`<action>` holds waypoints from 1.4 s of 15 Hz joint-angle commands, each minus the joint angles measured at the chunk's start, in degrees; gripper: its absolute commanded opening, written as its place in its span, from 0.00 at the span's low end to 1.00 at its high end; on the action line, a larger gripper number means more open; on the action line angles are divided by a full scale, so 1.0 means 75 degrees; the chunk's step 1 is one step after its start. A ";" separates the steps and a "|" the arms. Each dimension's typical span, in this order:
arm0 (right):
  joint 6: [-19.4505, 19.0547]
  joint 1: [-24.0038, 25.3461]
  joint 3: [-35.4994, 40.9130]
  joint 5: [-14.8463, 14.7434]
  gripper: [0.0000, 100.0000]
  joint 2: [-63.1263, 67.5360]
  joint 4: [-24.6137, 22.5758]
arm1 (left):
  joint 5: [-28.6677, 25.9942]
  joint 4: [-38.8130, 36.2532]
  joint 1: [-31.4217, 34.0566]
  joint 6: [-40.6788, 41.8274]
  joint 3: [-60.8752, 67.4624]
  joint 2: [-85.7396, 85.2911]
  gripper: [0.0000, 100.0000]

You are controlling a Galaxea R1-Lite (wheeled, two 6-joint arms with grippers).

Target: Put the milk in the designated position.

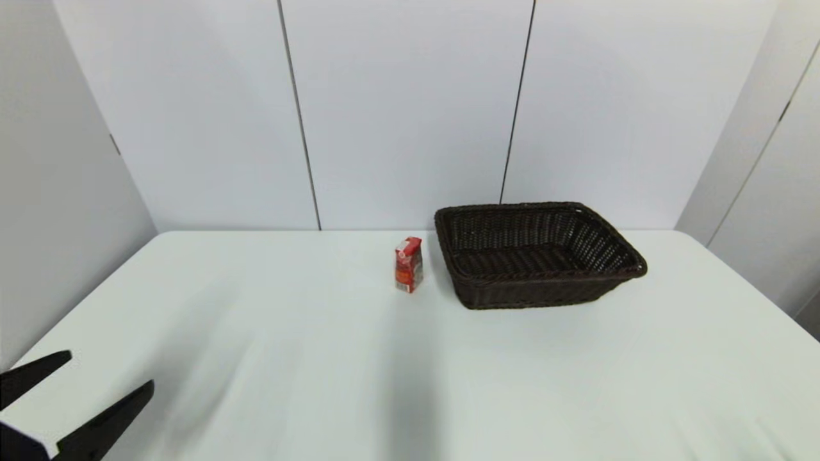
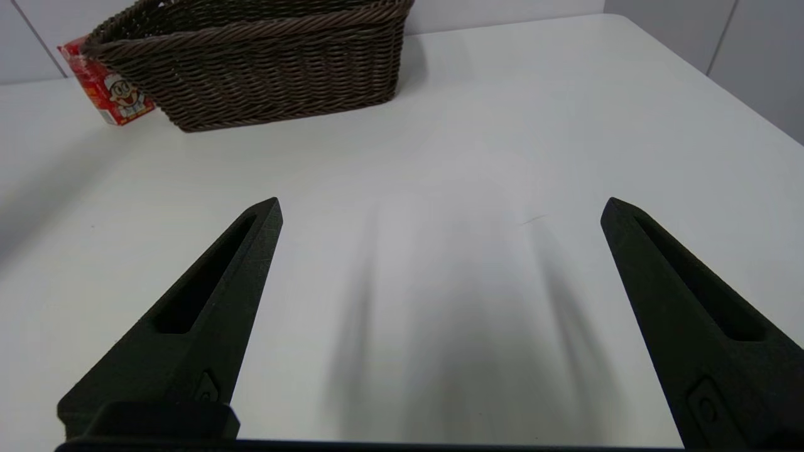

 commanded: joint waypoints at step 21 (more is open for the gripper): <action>0.0000 0.0002 0.0000 0.0004 1.00 0.0000 0.0000 | -0.0120 0.1804 0.1805 -0.0663 0.1705 -0.5249 1.00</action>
